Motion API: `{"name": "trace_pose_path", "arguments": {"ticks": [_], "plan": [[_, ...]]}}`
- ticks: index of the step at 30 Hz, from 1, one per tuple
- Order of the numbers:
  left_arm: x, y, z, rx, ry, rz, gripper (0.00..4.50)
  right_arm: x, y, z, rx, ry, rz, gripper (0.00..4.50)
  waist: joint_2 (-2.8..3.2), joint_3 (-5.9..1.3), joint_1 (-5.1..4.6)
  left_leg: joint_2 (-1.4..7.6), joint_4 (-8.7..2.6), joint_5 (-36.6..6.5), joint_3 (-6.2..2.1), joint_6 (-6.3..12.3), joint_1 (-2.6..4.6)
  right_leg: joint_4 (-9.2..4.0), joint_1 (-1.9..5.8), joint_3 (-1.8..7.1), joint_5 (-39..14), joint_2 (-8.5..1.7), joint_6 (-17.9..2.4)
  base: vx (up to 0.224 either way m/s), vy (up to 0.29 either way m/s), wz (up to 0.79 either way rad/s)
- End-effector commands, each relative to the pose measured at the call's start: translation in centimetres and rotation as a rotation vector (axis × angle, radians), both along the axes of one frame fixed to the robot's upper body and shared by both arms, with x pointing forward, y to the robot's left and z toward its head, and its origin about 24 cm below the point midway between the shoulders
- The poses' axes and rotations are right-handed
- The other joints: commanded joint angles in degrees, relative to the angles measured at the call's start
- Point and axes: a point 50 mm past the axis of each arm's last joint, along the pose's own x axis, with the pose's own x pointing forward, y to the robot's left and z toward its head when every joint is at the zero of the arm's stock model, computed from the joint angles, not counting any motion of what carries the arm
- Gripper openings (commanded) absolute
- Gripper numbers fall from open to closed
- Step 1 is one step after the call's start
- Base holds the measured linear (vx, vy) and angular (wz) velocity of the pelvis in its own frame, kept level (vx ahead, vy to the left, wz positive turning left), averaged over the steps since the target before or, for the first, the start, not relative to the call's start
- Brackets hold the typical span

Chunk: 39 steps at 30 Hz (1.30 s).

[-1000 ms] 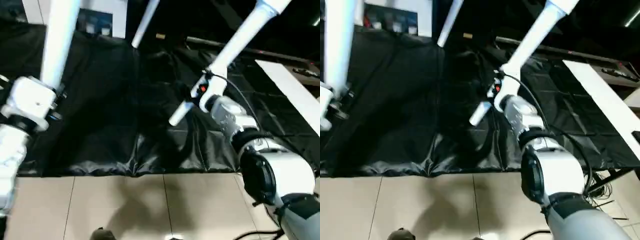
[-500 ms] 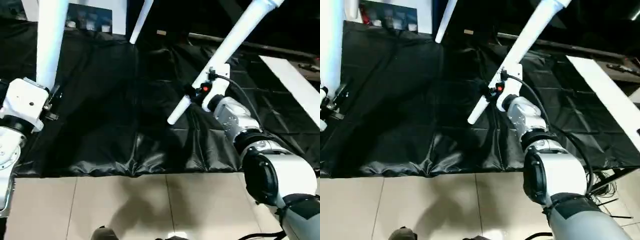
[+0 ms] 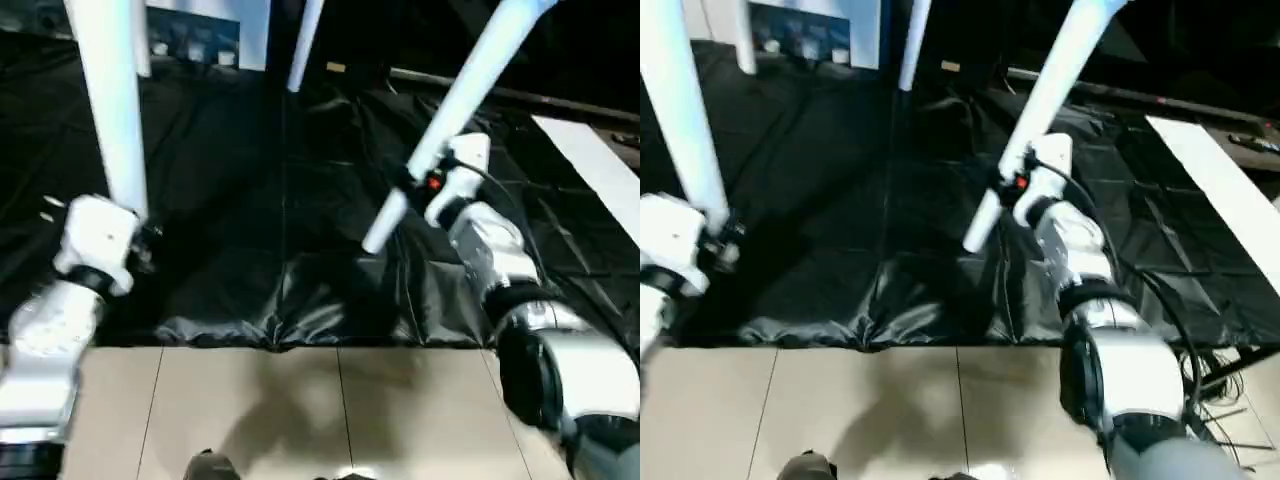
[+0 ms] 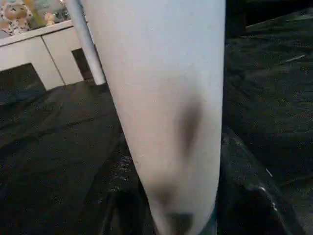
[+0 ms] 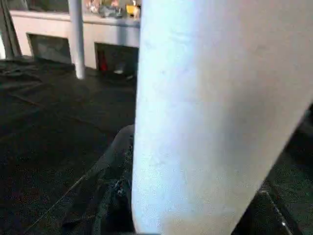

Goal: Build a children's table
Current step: Flip table

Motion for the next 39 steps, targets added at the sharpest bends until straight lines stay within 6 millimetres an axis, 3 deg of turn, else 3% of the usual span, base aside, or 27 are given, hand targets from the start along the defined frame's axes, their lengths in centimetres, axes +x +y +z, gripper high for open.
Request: {"name": "trace_pose_path", "arguments": {"ticks": [1, 2, 5, 7, 12, 18, 19, 20, 22, 26, 29, 31, 32, 34, 35, 36, 38, 39], "plan": [[0.2, -2.7, -1.2, 0.157, 0.050, -0.134, 1.51, -0.7, 0.9, 2.0, -0.037, -0.136, 0.020, 1.57, 3.31, -4.89, -0.74, 1.94, -4.11, -3.9, -0.01, -0.15, 1.42, -3.28, 2.78, 4.11, 4.8, -4.86, -11.7, 0.000, 0.000, 0.00], [0.3, -2.7, -1.3, 0.155, 0.051, -0.133, 1.51, -1.4, 0.9, 1.7, -0.040, -0.143, 0.009, 1.57, 3.19, -4.95, -0.75, 2.08, -4.06, -3.9, 0.16, -0.22, 2.02, -3.17, 2.20, 4.15, 5.9, -4.76, -10.9, 0.000, 0.000, 0.00], [0.4, -2.6, -1.5, 0.152, 0.052, -0.126, 1.51, -3.7, 1.5, 0.9, -0.049, -0.134, -0.029, 1.55, 2.81, -4.95, -0.81, 1.89, -4.37, -1.9, -0.27, -0.92, 1.57, -3.21, 2.83, 4.11, 6.9, -4.50, -8.6, 0.000, 0.000, 0.00], [0.5, -2.4, -1.5, 0.151, 0.054, -0.123, 1.51, -4.4, 1.8, 0.6, -0.048, -0.124, -0.039, 1.55, 2.45, -4.94, -1.03, 1.89, -4.68, -5.0, -0.35, -2.08, 1.40, -3.64, 2.97, 4.14, 2.9, -4.70, -7.1, 0.000, 0.000, 0.00], [1.0, -1.7, -1.7, 0.155, 0.075, -0.107, 1.52, -5.9, 2.7, -0.5, -0.051, -0.067, -0.058, 1.55, 2.77, -4.52, -1.39, 1.95, -5.27, -12.7, -0.70, -3.51, 1.36, -4.89, 2.55, 4.28, -8.7, -5.08, -4.6, 0.000, 0.000, 0.00], [1.1, -0.6, -2.4, 0.139, 0.116, -0.057, 1.52, -6.3, 3.6, -1.5, -0.086, 0.026, -0.001, 1.55, 3.19, -4.61, -2.16, 1.98, -5.29, -13.8, -0.98, -3.69, 1.30, -4.97, 2.49, 4.24, -9.3, -5.02, -4.8, 0.000, 0.000, 0.00], [1.0, -0.4, -2.5, 0.126, 0.123, -0.050, 1.87, -6.2, 3.8, -1.6, -0.101, 0.039, 0.018, 1.55, 3.11, -4.48, -2.23, 1.99, -5.35, -13.9, -0.99, -3.71, 1.27, -5.03, 2.46, 4.22, -9.3, -4.97, -4.8, 0.000, 0.000, 0.00], [0.9, -0.1, -2.5, 0.112, 0.121, -0.030, 2.22, -6.1, 3.9, -1.8, -0.136, 0.043, 0.022, 1.90, 3.16, -4.35, -2.37, 1.90, -5.47, -15.5, -1.07, -3.82, 1.21, -5.24, 2.55, 4.18, -11.4, -5.03, -4.7, 0.000, 0.000, 0.00], [0.8, 0.2, -2.5, 0.088, 0.125, -0.003, 2.22, -5.8, 3.8, -2.0, -0.143, 0.047, 0.013, 2.11, 3.10, -4.41, -2.53, 1.97, -5.43, -16.3, -1.13, -3.92, 1.25, -5.27, 2.53, 4.24, -12.8, -5.21, -4.6, 0.000, 0.000, 0.00], [0.0, 1.2, -2.4, -0.007, 0.136, 0.072, 2.68, -5.0, 3.5, -2.0, -0.166, 0.043, -0.047, 2.47, 3.17, -4.44, -3.08, 1.87, -5.22, -15.7, -1.05, -3.42, 1.13, -5.47, 2.50, 4.39, -15.0, -5.34, -5.7, 0.000, 0.000, 0.00], [-0.9, 2.0, -2.1, -0.059, 0.115, 0.106, 3.02, -5.0, 3.1, -2.0, -0.158, 0.045, -0.073, 2.74, 3.40, -4.78, -3.16, 2.00, -5.13, -13.5, -1.02, -3.01, 0.96, -4.95, 2.67, 4.35, -10.6, -5.17, -6.6, 0.000, 0.000, 0.00], [-2.5, 2.7, -2.0, -0.117, 0.101, 0.136, 3.09, -6.1, 2.5, -2.7, -0.146, 0.074, -0.102, 2.88, 3.96, -4.97, -3.04, 1.95, -5.02, -11.0, -0.95, -2.62, 0.79, -4.45, 2.86, 4.34, -5.6, -5.00, -7.0, 0.000, 0.000, 0.00], [-3.0, 2.9, -2.0, -0.134, 0.099, 0.142, 3.11, -6.5, 2.3, -3.0, -0.145, 0.085, -0.111, 2.98, 3.54, -5.14, -2.95, 1.94, -4.76, -8.0, -0.75, -2.18, 0.56, -4.01, 3.06, 4.35, -0.4, -4.84, -7.5, 0.000, 0.000, 0.00], [-3.3, 2.9, -2.0, -0.144, 0.099, 0.147, 3.38, -6.8, 2.2, -3.2, -0.145, 0.092, -0.115, 3.21, 3.67, -5.10, -3.03, 1.79, -4.80, -7.5, -0.70, -2.00, 0.55, -3.88, 3.13, 4.26, 1.4, -4.57, -7.6, 0.000, 0.000, 0.00], [-3.9, 2.8, -2.1, -0.164, 0.095, 0.148, 3.38, -7.6, 1.8, -3.8, -0.138, 0.111, -0.126, 3.21, 3.96, -5.25, -2.99, 1.78, -4.71, -8.7, -0.61, -1.70, 0.76, -4.12, 3.18, 4.23, 1.4, -4.54, -7.7, 0.000, 0.000, 0.00], [-4.0, 2.8, -2.1, -0.168, 0.092, 0.148, 3.53, -7.8, 1.7, -3.9, -0.137, 0.115, -0.129, 3.36, 4.06, -4.90, -2.88, 1.83, -4.90, -9.3, -0.65, -1.76, 0.63, -4.17, 3.05, 4.25, 0.6, -4.58, -7.7, 0.000, 0.000, 0.00], [-5.0, 2.5, -2.2, -0.205, 0.071, 0.149, 3.67, -9.0, 1.2, -4.9, -0.131, 0.147, -0.153, 3.52, 4.41, -4.56, -2.75, 1.78, -5.25, -14.3, -0.74, -1.82, 0.82, -5.04, 2.88, 4.23, -6.7, -4.68, -6.7, 0.000, 0.000, 0.00], [-5.0, 2.5, -2.2, -0.205, 0.071, 0.149, 3.67, -9.0, 1.2, -4.9, -0.131, 0.147, -0.153, 3.52, 4.12, -4.60, -2.77, 1.77, -5.16, -14.8, -0.70, -1.69, 0.74, -5.27, 2.97, 4.32, -8.1, -4.80, -6.3, 0.000, 0.000, 0.00]]}}
